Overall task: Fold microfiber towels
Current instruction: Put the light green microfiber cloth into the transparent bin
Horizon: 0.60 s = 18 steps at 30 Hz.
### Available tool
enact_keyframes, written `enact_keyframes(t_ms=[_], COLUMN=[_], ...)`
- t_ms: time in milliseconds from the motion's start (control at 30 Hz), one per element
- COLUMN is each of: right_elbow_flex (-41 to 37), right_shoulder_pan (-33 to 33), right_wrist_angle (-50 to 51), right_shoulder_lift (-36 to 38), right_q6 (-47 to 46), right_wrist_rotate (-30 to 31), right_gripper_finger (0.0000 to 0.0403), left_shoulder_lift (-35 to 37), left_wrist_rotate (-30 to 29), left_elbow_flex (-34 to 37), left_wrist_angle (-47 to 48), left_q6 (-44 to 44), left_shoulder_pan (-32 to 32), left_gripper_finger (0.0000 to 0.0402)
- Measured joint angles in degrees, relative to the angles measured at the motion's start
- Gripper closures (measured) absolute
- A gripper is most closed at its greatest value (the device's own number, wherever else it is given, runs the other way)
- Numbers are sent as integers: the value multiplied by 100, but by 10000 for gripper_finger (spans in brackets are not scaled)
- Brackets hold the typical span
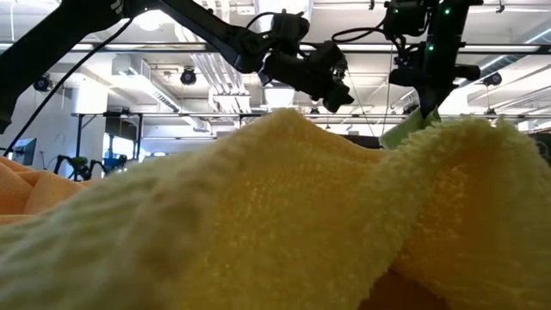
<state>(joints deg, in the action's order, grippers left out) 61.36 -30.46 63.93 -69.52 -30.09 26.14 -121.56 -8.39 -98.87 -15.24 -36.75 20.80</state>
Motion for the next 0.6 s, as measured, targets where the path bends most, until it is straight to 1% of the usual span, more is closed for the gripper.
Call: enact_keyframes(t_ms=[67,267,433,500,600], right_elbow_flex=[0,0,2,2,2], right_shoulder_pan=[-4,-4,-190,-272,-388], right_wrist_angle=[-15,-278,-513,-577,-642], right_shoulder_lift=[0,0,0,0,0], right_q6=[0,2,8,31,52], right_wrist_rotate=[-2,-57,-57,-58,-58], right_gripper_finger=[394,394,394,394,394], left_shoulder_lift=[42,259,386,438,442], left_wrist_rotate=[-124,-119,-96,67,496], left_elbow_flex=[0,-4,-4,-4,-4], left_wrist_angle=[151,814,1382,1621,1803], left_q6=[2,40,64,170,541], left_shoulder_pan=[-6,-19,-42,-48,-48], left_gripper_finger=[322,323,323,323,323])
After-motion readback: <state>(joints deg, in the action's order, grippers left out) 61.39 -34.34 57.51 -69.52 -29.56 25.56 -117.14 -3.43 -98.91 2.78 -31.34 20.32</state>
